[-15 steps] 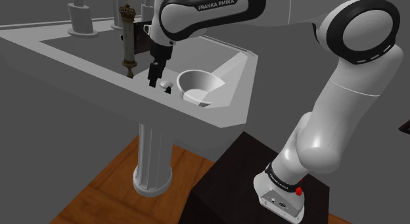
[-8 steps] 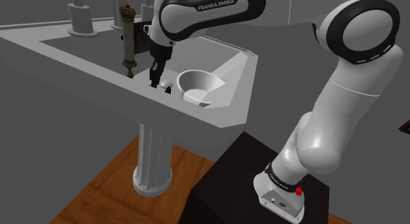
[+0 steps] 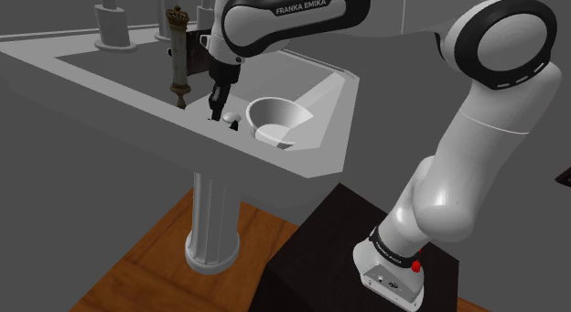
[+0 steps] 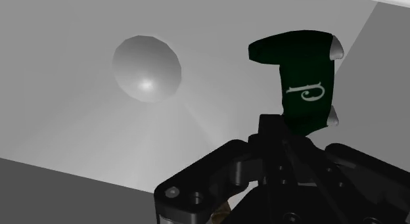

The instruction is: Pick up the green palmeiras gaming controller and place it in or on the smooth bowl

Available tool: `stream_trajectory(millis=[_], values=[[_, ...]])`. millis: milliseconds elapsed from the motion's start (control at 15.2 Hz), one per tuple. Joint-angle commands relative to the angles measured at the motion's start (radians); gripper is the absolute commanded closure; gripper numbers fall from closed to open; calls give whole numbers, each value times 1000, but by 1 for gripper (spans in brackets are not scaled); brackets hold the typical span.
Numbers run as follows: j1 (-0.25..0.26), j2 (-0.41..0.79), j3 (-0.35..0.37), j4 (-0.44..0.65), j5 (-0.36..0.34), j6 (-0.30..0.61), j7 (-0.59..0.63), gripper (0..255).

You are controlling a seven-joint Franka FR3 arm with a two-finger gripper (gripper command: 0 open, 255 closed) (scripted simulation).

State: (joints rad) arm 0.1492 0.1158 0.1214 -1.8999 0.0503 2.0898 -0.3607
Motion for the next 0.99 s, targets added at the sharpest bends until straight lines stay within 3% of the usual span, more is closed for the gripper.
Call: stream_trajectory(millis=[0, 198, 264, 726, 924], values=[[0, 0, 0, 0, 0, 0, 0, 0], [-28, 51, 20, 139, 38, -311, -367, 0], [-31, 56, 23, 151, 37, -335, -392, 0], [-26, 59, 27, 53, 40, -234, -394, 0], [-26, 59, 27, 53, 40, -234, -394, 0]])
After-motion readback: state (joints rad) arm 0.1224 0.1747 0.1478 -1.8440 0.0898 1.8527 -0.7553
